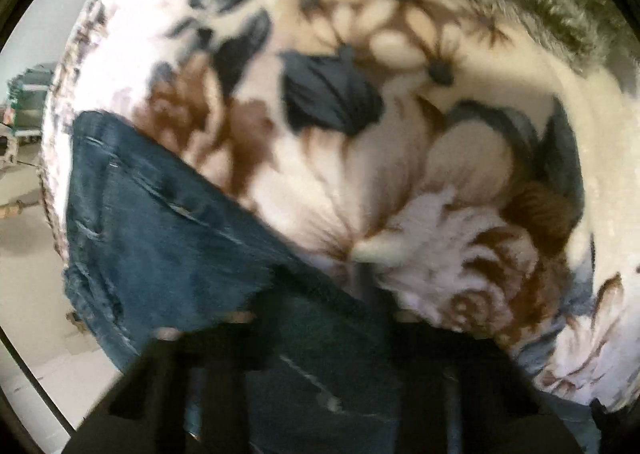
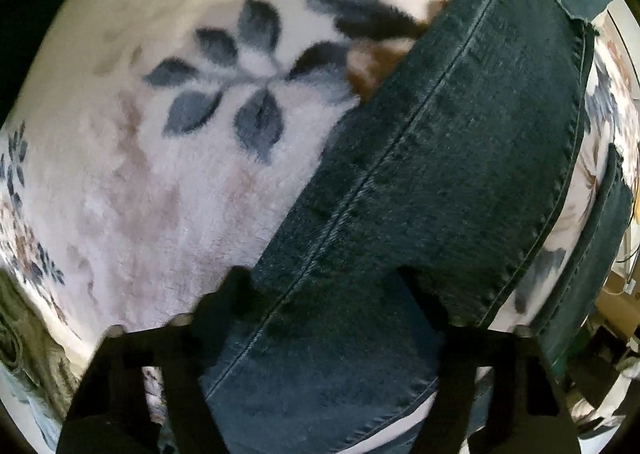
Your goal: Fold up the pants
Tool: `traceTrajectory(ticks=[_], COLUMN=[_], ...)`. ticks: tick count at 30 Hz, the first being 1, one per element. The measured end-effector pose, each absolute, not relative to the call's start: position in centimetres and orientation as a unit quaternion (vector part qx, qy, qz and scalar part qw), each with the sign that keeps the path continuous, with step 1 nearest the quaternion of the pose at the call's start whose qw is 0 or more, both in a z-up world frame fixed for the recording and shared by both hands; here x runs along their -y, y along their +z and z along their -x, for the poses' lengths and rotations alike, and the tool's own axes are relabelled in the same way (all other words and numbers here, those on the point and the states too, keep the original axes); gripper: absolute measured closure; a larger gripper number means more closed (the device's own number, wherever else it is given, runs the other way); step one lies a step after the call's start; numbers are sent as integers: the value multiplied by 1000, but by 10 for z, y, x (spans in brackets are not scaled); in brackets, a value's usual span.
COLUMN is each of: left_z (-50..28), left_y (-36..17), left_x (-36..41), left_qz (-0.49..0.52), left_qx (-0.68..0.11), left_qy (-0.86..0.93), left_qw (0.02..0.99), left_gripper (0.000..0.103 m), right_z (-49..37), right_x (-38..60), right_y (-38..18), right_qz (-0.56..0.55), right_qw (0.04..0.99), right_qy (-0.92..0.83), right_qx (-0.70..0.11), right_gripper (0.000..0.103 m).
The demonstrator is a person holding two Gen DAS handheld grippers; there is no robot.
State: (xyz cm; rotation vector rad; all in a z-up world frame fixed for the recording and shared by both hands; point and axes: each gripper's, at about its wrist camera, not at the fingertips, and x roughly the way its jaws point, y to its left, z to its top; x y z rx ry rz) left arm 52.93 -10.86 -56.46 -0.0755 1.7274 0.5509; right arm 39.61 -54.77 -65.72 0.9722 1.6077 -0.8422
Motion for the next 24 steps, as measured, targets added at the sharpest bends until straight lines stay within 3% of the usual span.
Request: traceTrajectory(ticks=[4, 6, 19, 24], left_z=[-517, -508, -371, -315], left_y=[-539, -524, -392, -410], left_x=[101, 101, 60, 50], left_qz=[59, 61, 122, 143], left_qx=[-735, -727, -666, -656], left_qy=[226, 213, 162, 169], left_qw=[637, 650, 718, 721], left_gripper=[96, 96, 99, 100], right_z=[-394, -391, -320, -239], right_x=[547, 546, 522, 518], right_y=[-651, -645, -555, -523], right_qz=[-417, -417, -403, -385], right_qw=[529, 538, 622, 633], right_qy=[-337, -329, -263, -246], right_qx=[-658, -654, -618, -626], right_gripper=[87, 92, 98, 98])
